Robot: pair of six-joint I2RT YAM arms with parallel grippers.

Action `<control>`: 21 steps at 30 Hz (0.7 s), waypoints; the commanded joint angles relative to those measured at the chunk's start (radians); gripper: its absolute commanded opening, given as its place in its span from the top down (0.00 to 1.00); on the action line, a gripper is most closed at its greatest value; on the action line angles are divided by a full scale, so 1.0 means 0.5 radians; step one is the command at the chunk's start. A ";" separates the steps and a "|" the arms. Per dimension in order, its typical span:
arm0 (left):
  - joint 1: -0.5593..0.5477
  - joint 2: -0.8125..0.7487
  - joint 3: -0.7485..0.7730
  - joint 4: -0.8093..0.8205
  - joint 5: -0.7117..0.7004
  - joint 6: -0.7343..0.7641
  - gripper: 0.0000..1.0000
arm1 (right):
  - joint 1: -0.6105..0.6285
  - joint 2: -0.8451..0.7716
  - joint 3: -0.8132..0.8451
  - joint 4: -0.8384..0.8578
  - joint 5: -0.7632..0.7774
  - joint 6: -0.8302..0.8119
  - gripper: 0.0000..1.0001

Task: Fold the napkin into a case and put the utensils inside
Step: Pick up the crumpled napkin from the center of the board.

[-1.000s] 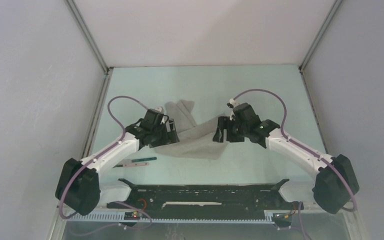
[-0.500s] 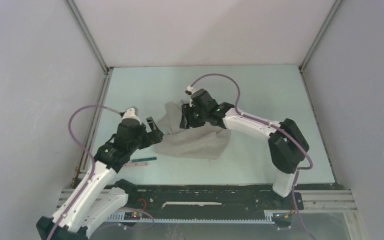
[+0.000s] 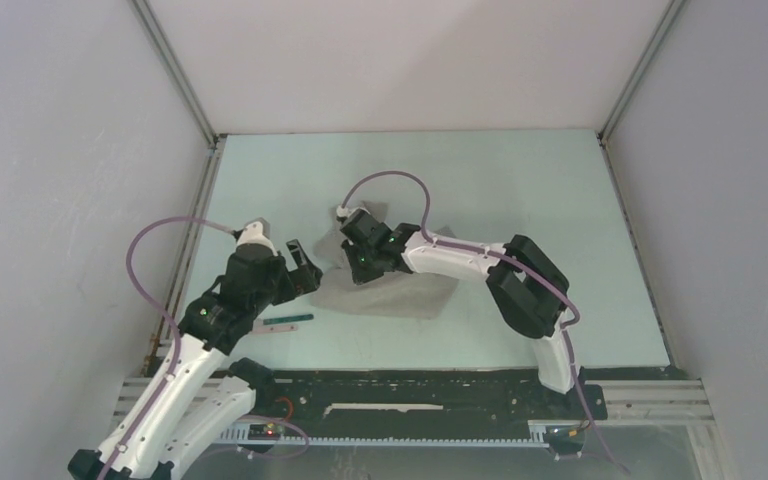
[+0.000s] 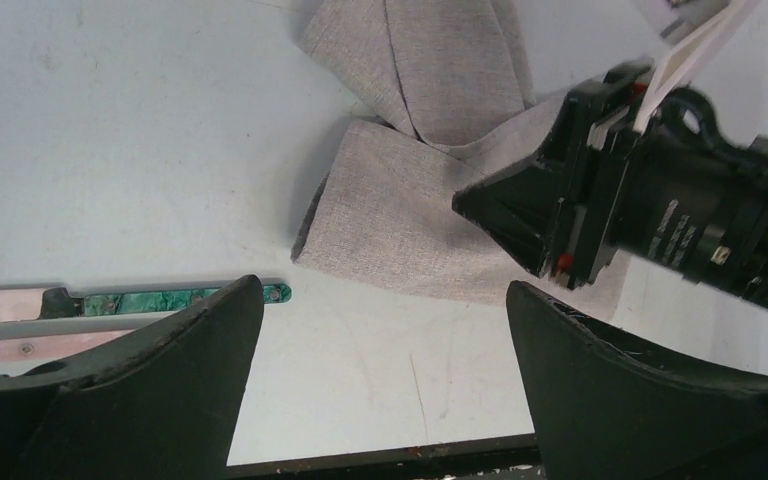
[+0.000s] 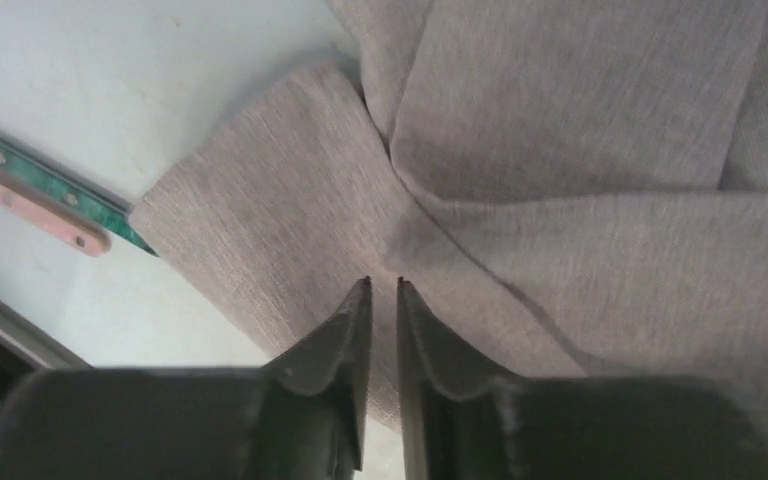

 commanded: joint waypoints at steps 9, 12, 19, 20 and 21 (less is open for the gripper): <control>0.166 0.463 0.219 0.291 0.309 0.039 0.00 | 0.056 -0.828 -1.006 0.072 -0.102 0.204 0.83; 0.230 0.788 0.428 0.319 0.402 0.101 0.00 | 0.049 -1.094 -1.210 0.140 -0.116 0.236 0.64; 0.339 1.597 0.954 0.237 0.207 0.327 0.03 | -0.195 -1.437 -1.250 0.192 0.040 0.260 0.27; 0.356 1.701 1.020 0.229 0.180 0.347 0.05 | -0.295 -1.431 -1.243 0.209 0.078 0.266 0.24; 0.383 1.850 1.100 0.197 0.217 0.351 0.06 | -0.395 -1.403 -1.224 0.212 0.118 0.275 0.21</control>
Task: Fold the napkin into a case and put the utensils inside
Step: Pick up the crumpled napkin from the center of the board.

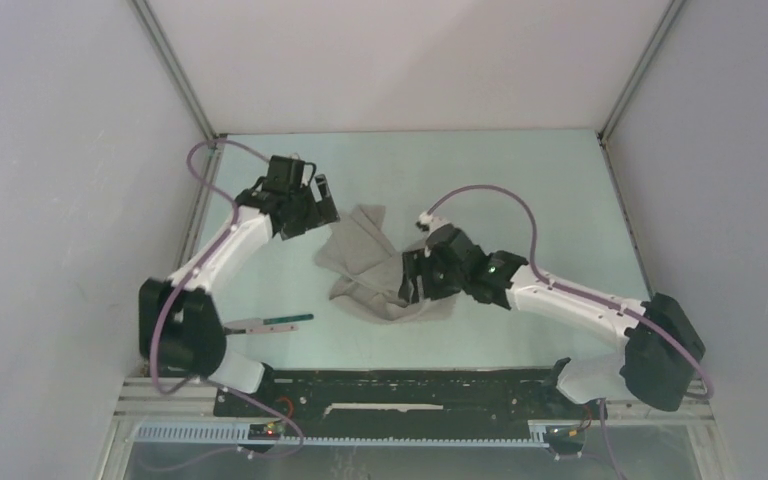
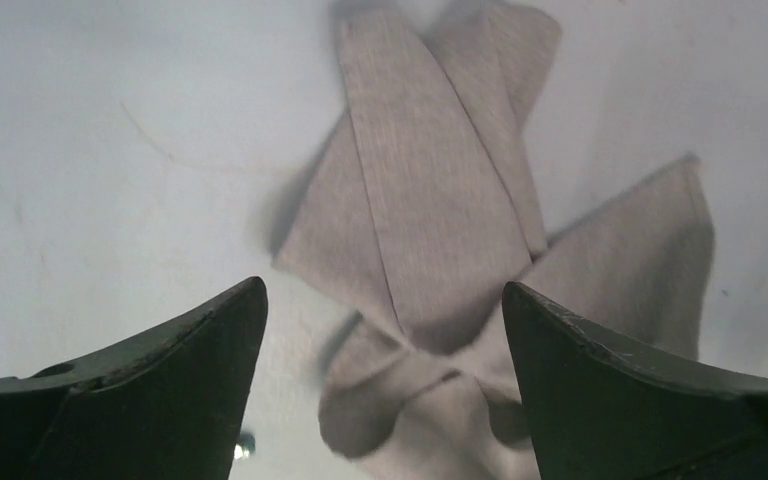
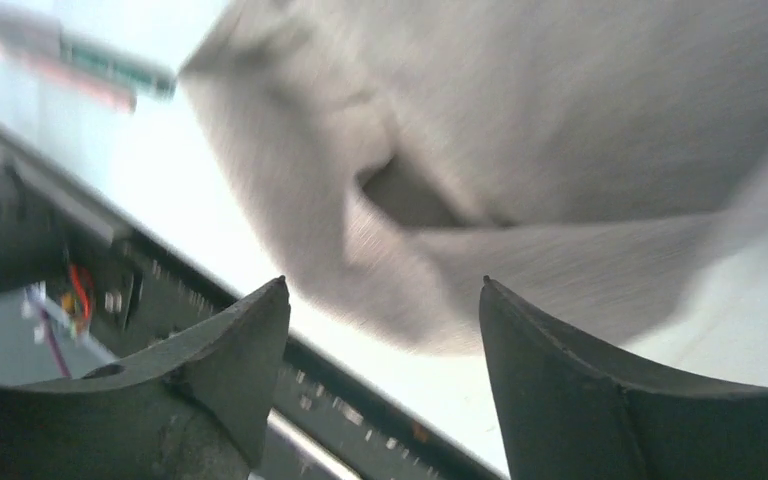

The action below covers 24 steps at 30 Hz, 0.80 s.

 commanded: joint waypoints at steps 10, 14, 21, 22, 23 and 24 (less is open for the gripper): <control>0.177 1.035 0.763 -0.166 0.052 0.242 0.21 | -0.913 0.661 0.565 0.080 0.187 -0.286 0.30; 0.188 1.158 0.825 -0.163 0.108 0.242 0.30 | -0.939 0.987 0.853 -0.027 0.181 -0.472 0.37; 0.188 1.284 0.880 -0.099 0.175 0.247 0.41 | -0.919 1.221 1.092 -0.137 0.235 -0.554 0.32; 0.188 1.289 0.876 -0.088 0.207 0.238 0.41 | -0.931 1.240 1.108 -0.146 0.214 -0.553 0.32; 0.189 1.297 0.873 -0.074 0.221 0.231 0.41 | -0.943 1.258 1.118 -0.157 0.198 -0.539 0.31; 0.189 1.316 0.878 -0.064 0.230 0.225 0.41 | -0.955 1.268 1.123 -0.160 0.193 -0.532 0.31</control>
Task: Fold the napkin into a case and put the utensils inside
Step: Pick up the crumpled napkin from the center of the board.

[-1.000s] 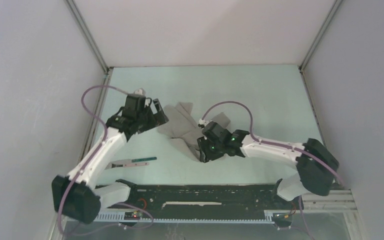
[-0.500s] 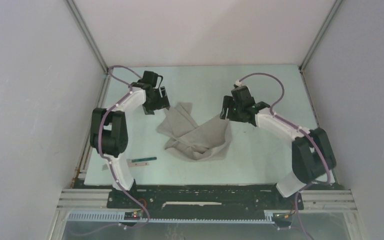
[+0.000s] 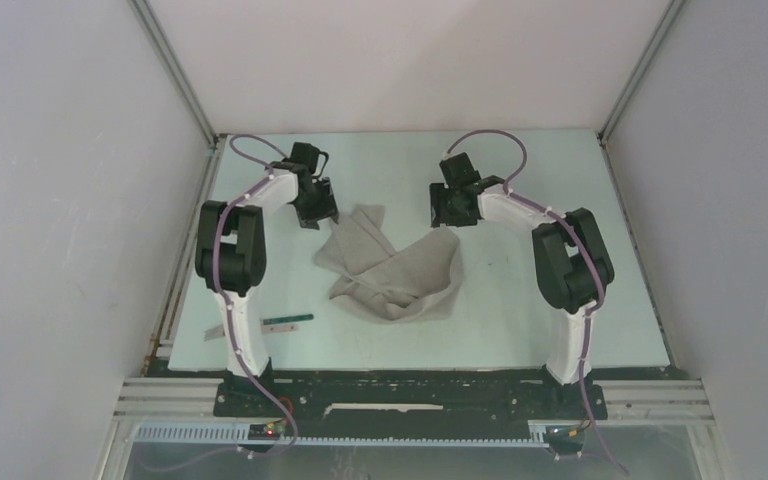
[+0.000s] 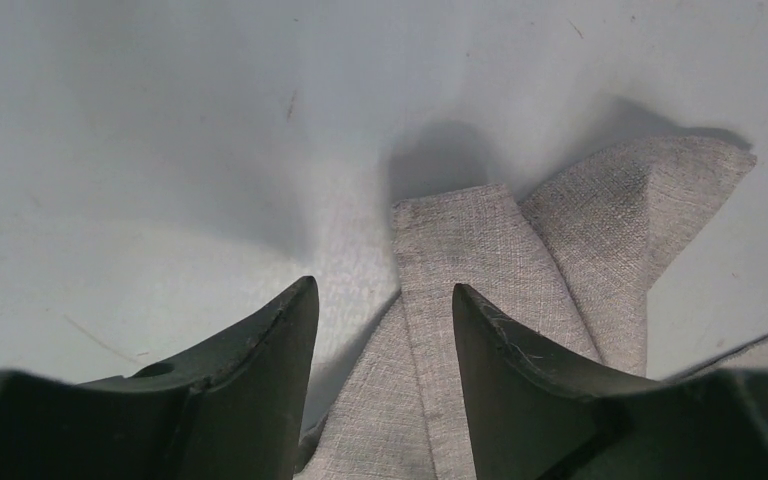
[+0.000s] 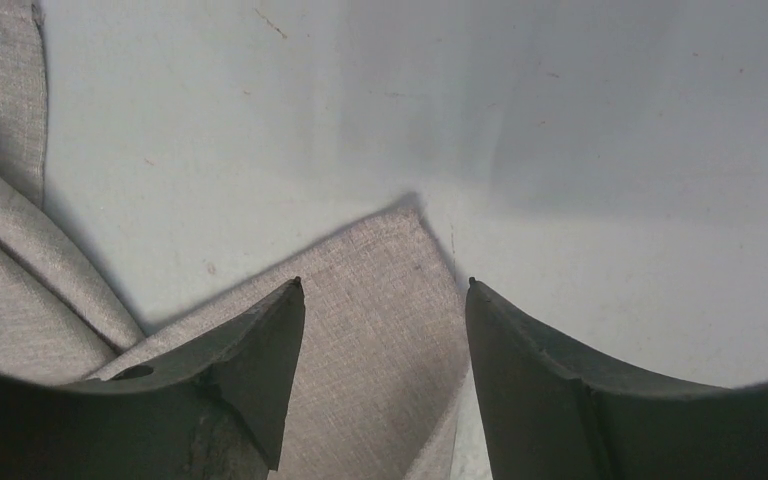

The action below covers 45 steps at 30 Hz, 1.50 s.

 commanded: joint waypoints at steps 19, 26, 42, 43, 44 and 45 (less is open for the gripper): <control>-0.002 0.186 0.143 0.121 0.223 -0.006 0.55 | -0.028 0.307 0.313 -0.269 0.045 0.053 0.38; -0.026 0.146 0.062 0.166 0.182 -0.023 0.56 | -0.017 0.369 0.319 -0.258 0.135 0.094 0.40; -0.026 0.129 0.027 0.155 0.163 -0.050 0.48 | 0.094 0.497 0.439 -0.430 0.371 0.474 0.50; -0.026 0.122 0.022 0.157 0.161 -0.049 0.48 | 0.095 0.494 0.427 -0.415 0.371 0.473 0.53; -0.026 0.118 0.015 0.157 0.158 -0.051 0.48 | 0.095 0.494 0.422 -0.407 0.379 0.473 0.58; -0.026 0.114 0.012 0.159 0.157 -0.050 0.48 | 0.094 0.492 0.421 -0.397 0.385 0.471 0.63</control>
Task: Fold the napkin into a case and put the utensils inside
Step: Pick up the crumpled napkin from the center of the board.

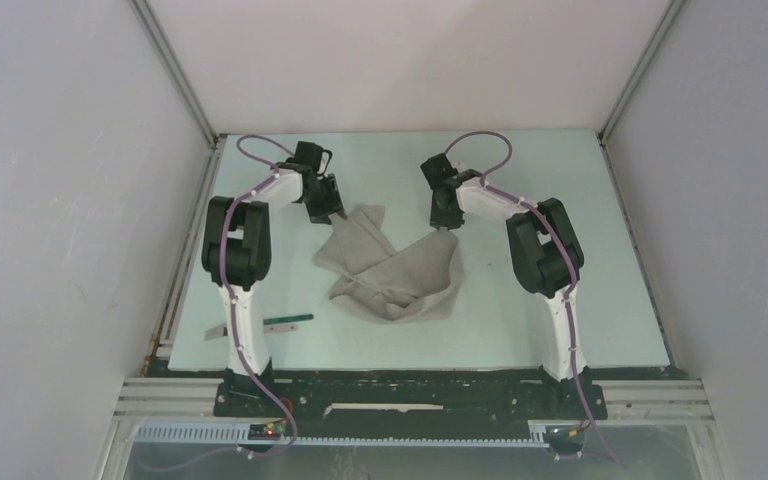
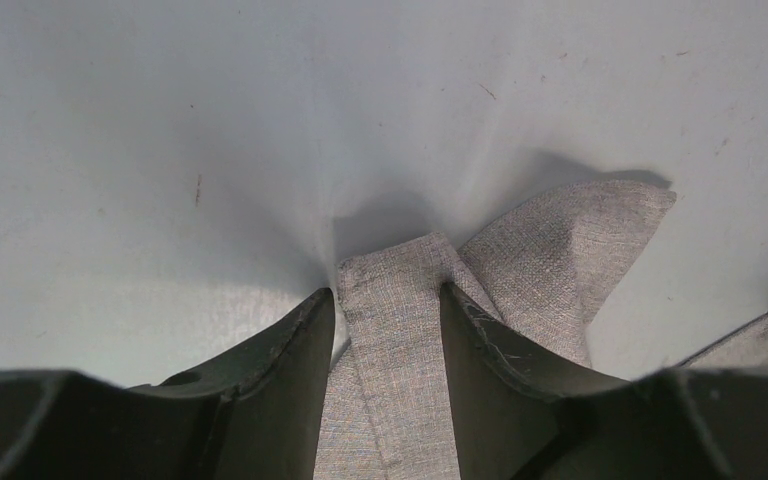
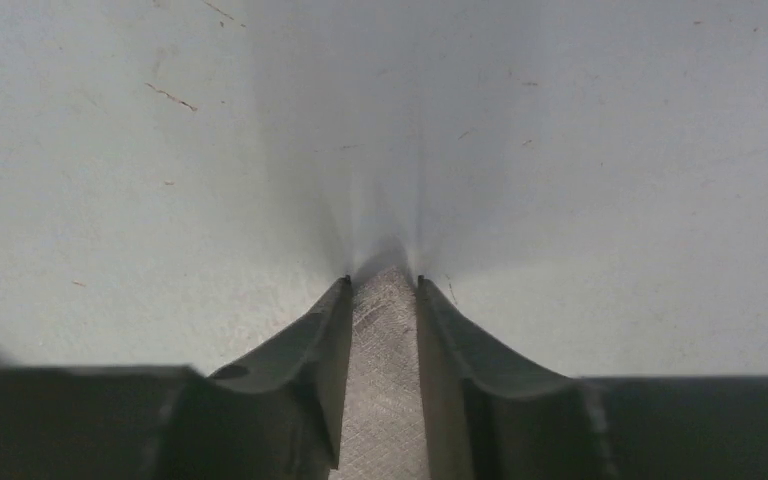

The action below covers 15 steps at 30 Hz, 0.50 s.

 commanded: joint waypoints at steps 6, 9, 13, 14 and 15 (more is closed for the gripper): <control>-0.012 -0.035 -0.065 -0.015 -0.001 -0.020 0.49 | 0.004 0.001 -0.049 0.012 0.083 0.083 0.89; -0.012 -0.019 -0.061 -0.006 0.008 -0.039 0.51 | 0.002 -0.067 -0.098 0.078 0.046 0.065 0.96; -0.015 -0.002 -0.078 0.017 0.029 -0.080 0.58 | 0.004 -0.085 -0.110 0.118 0.005 0.050 1.00; -0.019 -0.004 -0.084 0.028 0.028 -0.087 0.58 | 0.004 -0.082 -0.110 0.123 -0.005 0.045 1.00; -0.019 -0.005 -0.087 0.037 0.018 -0.088 0.60 | 0.002 -0.082 -0.110 0.126 -0.020 0.041 1.00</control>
